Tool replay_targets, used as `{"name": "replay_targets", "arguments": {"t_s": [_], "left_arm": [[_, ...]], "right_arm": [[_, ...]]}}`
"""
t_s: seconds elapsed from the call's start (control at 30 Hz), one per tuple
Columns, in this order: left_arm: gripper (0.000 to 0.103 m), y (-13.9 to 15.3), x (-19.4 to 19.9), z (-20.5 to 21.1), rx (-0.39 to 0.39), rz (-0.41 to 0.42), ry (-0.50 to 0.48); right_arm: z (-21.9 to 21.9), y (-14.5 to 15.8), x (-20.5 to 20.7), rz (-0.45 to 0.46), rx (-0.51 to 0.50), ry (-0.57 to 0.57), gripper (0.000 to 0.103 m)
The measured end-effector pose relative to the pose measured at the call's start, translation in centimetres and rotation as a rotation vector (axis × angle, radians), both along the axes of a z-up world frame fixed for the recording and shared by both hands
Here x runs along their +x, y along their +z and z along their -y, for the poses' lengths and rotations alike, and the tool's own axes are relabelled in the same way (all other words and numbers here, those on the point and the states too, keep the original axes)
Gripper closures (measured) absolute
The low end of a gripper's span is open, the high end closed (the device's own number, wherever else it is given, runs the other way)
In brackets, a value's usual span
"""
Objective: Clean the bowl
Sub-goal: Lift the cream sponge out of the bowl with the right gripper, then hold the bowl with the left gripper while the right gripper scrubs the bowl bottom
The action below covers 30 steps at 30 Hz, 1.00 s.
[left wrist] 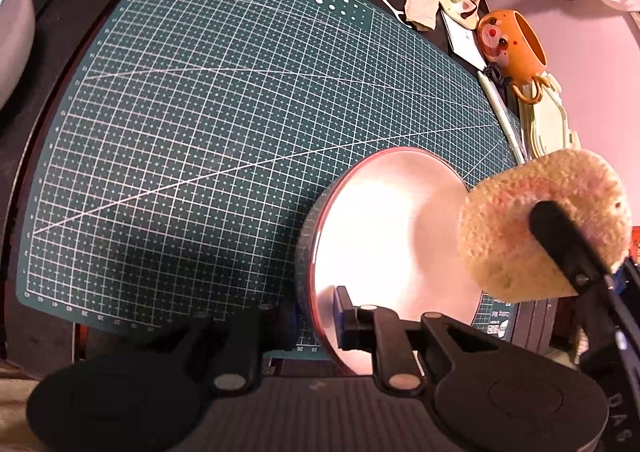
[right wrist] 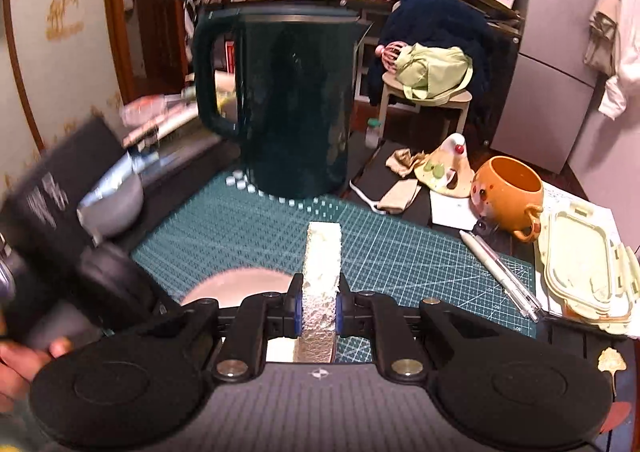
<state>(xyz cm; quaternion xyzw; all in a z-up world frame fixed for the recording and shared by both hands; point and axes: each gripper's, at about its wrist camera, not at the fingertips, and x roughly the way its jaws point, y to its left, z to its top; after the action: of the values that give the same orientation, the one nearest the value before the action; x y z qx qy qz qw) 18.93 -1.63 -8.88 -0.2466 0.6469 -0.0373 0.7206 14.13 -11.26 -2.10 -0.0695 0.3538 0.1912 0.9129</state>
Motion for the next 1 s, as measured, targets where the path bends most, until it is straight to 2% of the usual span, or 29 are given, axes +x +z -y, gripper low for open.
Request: {"name": "replay_targets", "arguments": {"t_s": [0.13,0.23,0.3,0.37,0.5,0.63,0.77,0.8,0.83,1.0], "left_arm": [[0.092,0.4,1.2,-0.2,0.03,0.035,0.023],[0.093,1.0,2.1,-0.3,0.044,0.085,0.038],[0.092,1.5,2.8,-0.6,0.08,0.139,0.051],[0.092,1.7,3.2,-0.6,0.067,0.152,0.055],[0.075,1.8,3.4,-0.3,0.029,0.143,0.041],[0.071,2.1,3.0,0.6,0.029,0.118,0.032],[0.073,1.5,2.0,1.7,0.03,0.066,0.041],[0.076,1.1,1.8,2.0,0.037,0.052,0.038],[0.085,0.9,1.7,2.3,0.042,0.043,0.032],[0.087,0.4,1.8,2.5,0.055,0.039,0.043]], "right_arm": [[0.9,0.5,0.3,-0.013,0.053,-0.017,0.09],[1.6,0.9,0.6,-0.023,0.093,-0.03,0.09],[2.1,1.1,0.7,-0.029,0.12,-0.039,0.09],[2.6,1.3,0.9,-0.036,0.146,-0.047,0.09],[3.1,1.4,1.1,-0.058,0.189,-0.05,0.09],[3.0,1.3,1.1,-0.065,0.211,-0.027,0.09],[2.6,0.9,0.9,-0.045,0.208,-0.012,0.09],[2.5,0.7,0.9,-0.044,0.212,-0.012,0.09],[2.4,0.5,0.9,-0.042,0.216,-0.013,0.09],[1.8,-0.5,1.1,-0.049,0.23,0.006,0.09]]}}
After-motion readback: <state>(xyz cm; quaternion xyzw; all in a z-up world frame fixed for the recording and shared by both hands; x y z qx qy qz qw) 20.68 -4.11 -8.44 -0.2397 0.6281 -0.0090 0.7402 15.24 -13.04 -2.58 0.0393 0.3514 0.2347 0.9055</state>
